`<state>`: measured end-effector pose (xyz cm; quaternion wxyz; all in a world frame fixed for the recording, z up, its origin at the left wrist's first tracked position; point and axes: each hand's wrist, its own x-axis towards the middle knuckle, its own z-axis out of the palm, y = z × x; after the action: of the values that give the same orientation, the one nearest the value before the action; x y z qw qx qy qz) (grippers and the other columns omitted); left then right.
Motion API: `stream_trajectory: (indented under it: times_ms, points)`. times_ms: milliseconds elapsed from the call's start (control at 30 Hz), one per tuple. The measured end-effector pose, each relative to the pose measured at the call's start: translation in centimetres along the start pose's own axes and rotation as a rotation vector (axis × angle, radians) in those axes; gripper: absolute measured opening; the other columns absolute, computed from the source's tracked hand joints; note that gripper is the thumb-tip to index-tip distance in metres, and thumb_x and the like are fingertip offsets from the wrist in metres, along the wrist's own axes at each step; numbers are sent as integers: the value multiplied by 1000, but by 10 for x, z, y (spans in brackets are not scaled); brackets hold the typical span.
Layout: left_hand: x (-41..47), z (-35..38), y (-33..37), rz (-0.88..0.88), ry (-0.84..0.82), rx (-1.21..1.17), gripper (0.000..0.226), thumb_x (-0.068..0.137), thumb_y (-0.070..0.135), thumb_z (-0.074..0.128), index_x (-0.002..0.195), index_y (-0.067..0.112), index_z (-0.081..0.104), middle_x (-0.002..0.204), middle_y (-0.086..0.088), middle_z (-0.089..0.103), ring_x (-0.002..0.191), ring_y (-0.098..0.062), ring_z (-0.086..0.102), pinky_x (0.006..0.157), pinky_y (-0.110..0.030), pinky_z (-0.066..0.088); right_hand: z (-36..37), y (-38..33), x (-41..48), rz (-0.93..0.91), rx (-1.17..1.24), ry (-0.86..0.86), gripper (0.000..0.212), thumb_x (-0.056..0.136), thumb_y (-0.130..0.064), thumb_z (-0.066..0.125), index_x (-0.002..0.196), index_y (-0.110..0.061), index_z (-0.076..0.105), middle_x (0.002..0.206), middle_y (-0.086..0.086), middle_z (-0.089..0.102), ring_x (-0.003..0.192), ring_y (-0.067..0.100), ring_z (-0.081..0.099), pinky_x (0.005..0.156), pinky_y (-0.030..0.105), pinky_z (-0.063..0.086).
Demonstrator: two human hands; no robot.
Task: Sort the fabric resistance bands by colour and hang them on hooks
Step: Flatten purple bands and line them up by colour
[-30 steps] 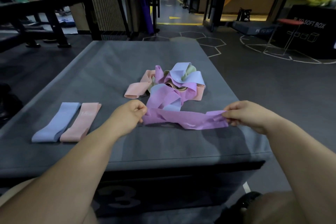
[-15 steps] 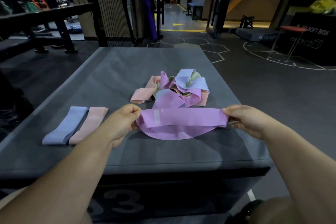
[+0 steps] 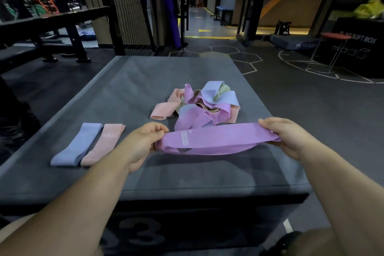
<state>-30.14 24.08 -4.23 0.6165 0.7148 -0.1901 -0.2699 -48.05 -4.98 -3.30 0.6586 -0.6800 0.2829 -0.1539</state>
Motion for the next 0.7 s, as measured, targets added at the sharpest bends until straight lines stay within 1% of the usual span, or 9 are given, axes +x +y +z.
stream_trajectory:
  times_ms: [100, 167, 233, 400, 467, 533, 600, 667, 700]
  points:
    - [-1, 0, 5, -1, 15, -215, 24, 100, 0, 38, 92, 12, 57, 79, -2, 57, 68, -13, 49, 66, -27, 42, 0, -1, -1, 9, 31, 11, 22, 94, -17, 59, 73, -10, 61, 63, 1, 59, 59, 11, 55, 64, 21, 47]
    - [-1, -1, 6, -2, 17, -223, 23, 99, 2, 40, 91, 14, 58, 77, 0, 57, 68, -12, 48, 63, -26, 39, 1, -1, -1, 10, 21, 8, 24, 93, -18, 60, 70, -11, 61, 61, 0, 58, 56, 10, 54, 58, 17, 46]
    - [0, -2, 4, 7, 15, -121, 18, 99, 8, 46, 91, 16, 60, 76, 2, 59, 70, -12, 49, 62, -25, 38, 1, 0, 0, 0, 5, 17, 28, 93, -18, 61, 66, -12, 58, 59, 0, 55, 55, 10, 51, 56, 18, 41]
    - [1, -1, -6, 77, -19, 236, 7, 94, 14, 60, 95, 18, 65, 87, 1, 66, 78, -13, 56, 75, -28, 43, 2, -1, -1, -61, -58, 15, 42, 95, -13, 58, 55, -13, 47, 48, -4, 47, 48, 9, 42, 53, 24, 29]
    - [1, -3, -7, 97, -31, 321, 7, 93, 16, 62, 91, 20, 67, 85, 2, 70, 78, -13, 58, 78, -30, 44, 2, -2, -2, -50, 42, 24, 38, 95, -13, 57, 57, -11, 56, 52, 0, 54, 54, 15, 49, 53, 24, 36]
    - [2, -4, -7, 110, -21, 391, 11, 92, 21, 63, 82, 20, 67, 79, 4, 69, 73, -12, 57, 76, -30, 43, 2, -5, -3, -15, 247, 31, 31, 94, -13, 55, 64, -9, 60, 57, 4, 61, 56, 17, 59, 54, 25, 50]
    - [2, -4, -6, 123, 4, 473, 21, 92, 27, 63, 72, 20, 63, 69, 8, 63, 66, -12, 51, 69, -29, 39, 2, -6, -5, 7, 381, -9, 17, 84, -21, 67, 74, -8, 61, 64, 5, 64, 61, 16, 63, 59, 24, 55]
    - [2, -3, -5, 124, -3, 516, 32, 93, 31, 61, 63, 21, 57, 58, 13, 53, 61, -13, 43, 63, -28, 34, 2, -6, -4, -2, 433, -82, 50, 53, -34, 88, 86, -8, 61, 74, 7, 66, 71, 18, 65, 69, 28, 57]
    - [2, -3, -5, 114, -14, 515, 36, 94, 32, 59, 60, 22, 54, 55, 13, 49, 61, -14, 41, 62, -29, 32, 2, -6, -3, -7, 442, -79, 58, 45, -35, 90, 87, -8, 62, 75, 7, 66, 72, 19, 65, 72, 30, 57]
